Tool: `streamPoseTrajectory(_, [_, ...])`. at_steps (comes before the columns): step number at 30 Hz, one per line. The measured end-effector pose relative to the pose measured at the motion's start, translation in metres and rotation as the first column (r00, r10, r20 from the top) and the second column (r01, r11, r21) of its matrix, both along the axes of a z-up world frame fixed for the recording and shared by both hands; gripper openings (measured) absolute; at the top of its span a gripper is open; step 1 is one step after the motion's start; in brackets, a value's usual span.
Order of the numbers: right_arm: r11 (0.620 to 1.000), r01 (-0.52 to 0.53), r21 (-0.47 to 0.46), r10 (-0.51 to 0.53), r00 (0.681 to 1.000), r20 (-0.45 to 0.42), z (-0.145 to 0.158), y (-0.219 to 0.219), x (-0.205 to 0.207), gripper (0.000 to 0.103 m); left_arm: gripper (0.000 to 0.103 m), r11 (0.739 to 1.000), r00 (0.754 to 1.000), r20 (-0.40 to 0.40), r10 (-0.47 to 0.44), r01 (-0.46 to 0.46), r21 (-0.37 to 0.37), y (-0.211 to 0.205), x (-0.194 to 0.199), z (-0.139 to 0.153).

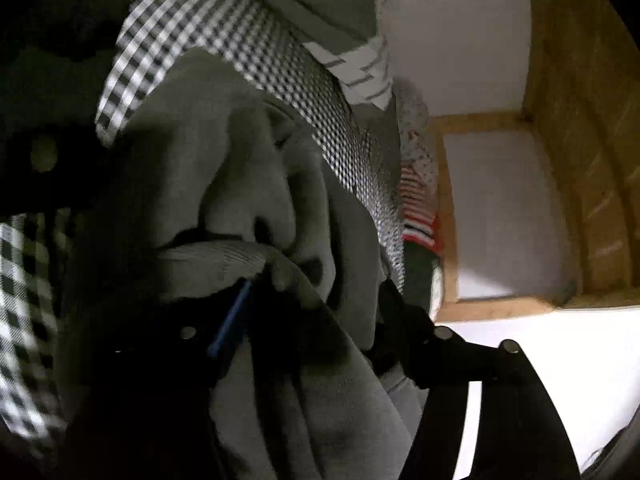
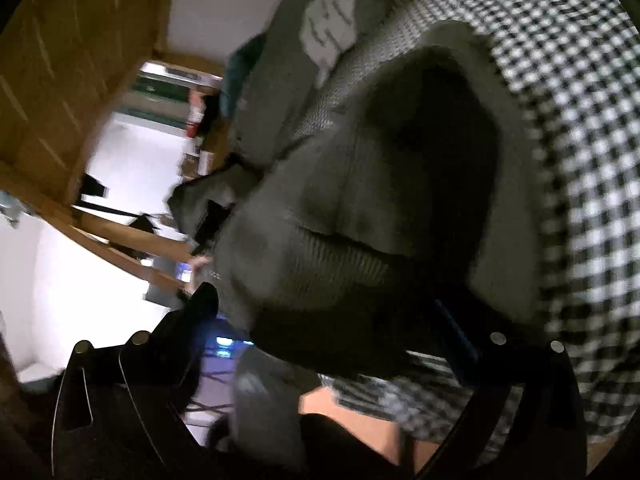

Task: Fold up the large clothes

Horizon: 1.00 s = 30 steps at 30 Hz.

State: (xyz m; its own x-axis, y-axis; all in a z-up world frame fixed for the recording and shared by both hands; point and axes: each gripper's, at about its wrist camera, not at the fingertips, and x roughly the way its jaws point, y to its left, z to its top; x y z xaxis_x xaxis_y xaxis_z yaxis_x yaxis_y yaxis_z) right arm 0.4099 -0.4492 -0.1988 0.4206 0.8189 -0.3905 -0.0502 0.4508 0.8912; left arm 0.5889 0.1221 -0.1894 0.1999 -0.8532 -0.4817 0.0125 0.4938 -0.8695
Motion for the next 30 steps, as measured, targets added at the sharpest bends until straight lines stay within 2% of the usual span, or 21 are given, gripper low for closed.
streamPoseTrajectory(1, [1.000,-0.003,-0.026,0.003,1.000,-0.007,0.002,0.005,0.004,0.098,0.068,0.999,1.000,0.022,-0.022,0.021,0.037,-0.006,-0.004,0.007])
streamPoseTrajectory(2, [0.997,0.001,-0.077,-0.004,1.000,-0.028,0.002,0.010,0.010,0.092,0.070,0.997,0.998,0.037,-0.043,0.040,0.067,-0.012,-0.007,0.013])
streamPoseTrajectory(3, [0.994,0.003,-0.114,-0.008,0.999,-0.042,0.003,0.011,0.011,0.048,0.070,0.995,0.997,0.049,-0.059,0.054,0.089,-0.016,-0.011,0.018])
streamPoseTrajectory(4, [0.990,0.003,-0.141,-0.011,0.998,-0.056,0.004,0.013,0.013,0.024,0.070,0.992,0.995,0.070,-0.071,0.063,0.110,-0.019,-0.018,0.027])
streamPoseTrajectory(8, [0.997,0.032,-0.066,-0.031,0.999,0.026,0.022,0.009,0.017,0.024,0.072,0.990,0.984,0.129,-0.123,0.114,0.077,-0.020,-0.041,0.055])
streamPoseTrajectory(9, [0.999,0.051,-0.012,-0.050,0.997,0.066,0.030,0.005,0.017,0.021,0.074,0.987,0.978,0.147,-0.146,0.135,0.084,-0.020,-0.048,0.063])
streamPoseTrajectory(11, [0.996,0.082,0.040,-0.086,0.989,0.119,0.046,-0.003,0.018,0.018,0.079,0.975,0.964,0.193,-0.182,0.153,0.160,-0.015,-0.070,0.079])
streamPoseTrajectory(13, [0.996,0.086,0.039,-0.091,0.986,0.139,0.056,-0.002,0.023,0.018,0.082,0.970,0.965,0.195,-0.175,0.135,0.201,-0.004,-0.087,0.084])
streamPoseTrajectory(15, [0.995,0.087,0.037,-0.092,0.985,0.147,0.063,-0.001,0.031,0.018,0.088,0.969,0.968,0.187,-0.167,0.126,0.211,0.006,-0.104,0.081])
streamPoseTrajectory(16, [0.995,0.088,0.041,-0.093,0.985,0.145,0.064,0.000,0.034,0.018,0.091,0.962,0.968,0.195,-0.159,0.107,0.252,0.011,-0.116,0.078])
streamPoseTrajectory(19, [0.994,0.097,0.053,-0.103,0.985,0.137,0.064,0.004,0.044,0.018,0.092,0.935,0.963,0.238,-0.127,0.037,0.352,0.017,-0.153,0.064])
streamPoseTrajectory(22, [0.991,0.109,0.071,-0.117,0.986,0.121,0.060,0.008,0.052,0.018,0.092,0.916,0.947,0.312,-0.072,-0.061,0.397,0.026,-0.190,0.053])
streamPoseTrajectory(26, [0.985,0.135,0.103,-0.145,0.985,0.096,0.053,0.008,0.059,0.018,0.096,0.895,0.916,0.397,0.050,-0.218,0.389,0.031,-0.238,0.039])
streamPoseTrajectory(28, [0.983,0.141,0.114,-0.152,0.984,0.095,0.052,0.008,0.063,0.018,0.097,0.911,0.906,0.417,0.068,-0.227,0.345,0.026,-0.254,0.030])
streamPoseTrajectory(29, [0.982,0.144,0.121,-0.155,0.984,0.092,0.051,0.008,0.065,0.018,0.097,0.914,0.907,0.416,0.061,-0.217,0.341,0.020,-0.256,0.024])
streamPoseTrajectory(30, [0.982,0.145,0.125,-0.156,0.984,0.088,0.050,0.008,0.066,0.018,0.097,0.921,0.919,0.391,0.043,-0.188,0.340,0.014,-0.255,0.018])
